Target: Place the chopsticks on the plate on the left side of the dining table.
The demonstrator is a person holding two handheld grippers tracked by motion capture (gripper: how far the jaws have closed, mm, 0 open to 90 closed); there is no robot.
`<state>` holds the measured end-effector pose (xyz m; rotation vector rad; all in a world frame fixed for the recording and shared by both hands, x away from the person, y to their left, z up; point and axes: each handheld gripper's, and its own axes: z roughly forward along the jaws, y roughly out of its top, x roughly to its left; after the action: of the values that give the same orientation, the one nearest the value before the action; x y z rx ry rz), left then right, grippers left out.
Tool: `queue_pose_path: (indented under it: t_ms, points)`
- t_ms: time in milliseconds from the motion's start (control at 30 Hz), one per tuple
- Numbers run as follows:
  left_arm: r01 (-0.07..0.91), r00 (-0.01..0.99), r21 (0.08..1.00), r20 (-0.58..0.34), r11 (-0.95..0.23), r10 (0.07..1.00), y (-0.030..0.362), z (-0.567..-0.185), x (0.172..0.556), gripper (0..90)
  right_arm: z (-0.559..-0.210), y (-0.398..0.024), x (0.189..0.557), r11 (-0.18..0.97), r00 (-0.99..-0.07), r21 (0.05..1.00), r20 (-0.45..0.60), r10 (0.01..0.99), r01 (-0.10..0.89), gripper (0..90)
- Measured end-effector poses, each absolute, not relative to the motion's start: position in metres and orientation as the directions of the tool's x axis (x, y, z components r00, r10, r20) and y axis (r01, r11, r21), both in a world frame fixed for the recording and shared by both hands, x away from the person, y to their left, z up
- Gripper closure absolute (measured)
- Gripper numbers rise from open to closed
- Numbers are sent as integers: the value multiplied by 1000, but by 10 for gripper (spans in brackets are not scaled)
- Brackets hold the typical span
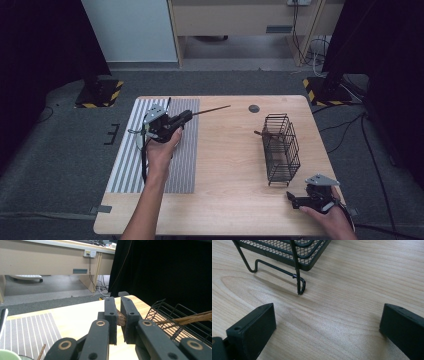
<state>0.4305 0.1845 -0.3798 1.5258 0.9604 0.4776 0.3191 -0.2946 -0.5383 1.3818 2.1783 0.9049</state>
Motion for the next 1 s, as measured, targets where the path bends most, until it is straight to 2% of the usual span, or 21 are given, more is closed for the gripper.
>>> queue_pose_path:
  t_ms: [1000]
  points:
    - [333,507,941,-236,63,829,219,-408,418,838,-538,-295,319,300,-429,706,5,903,641,6]
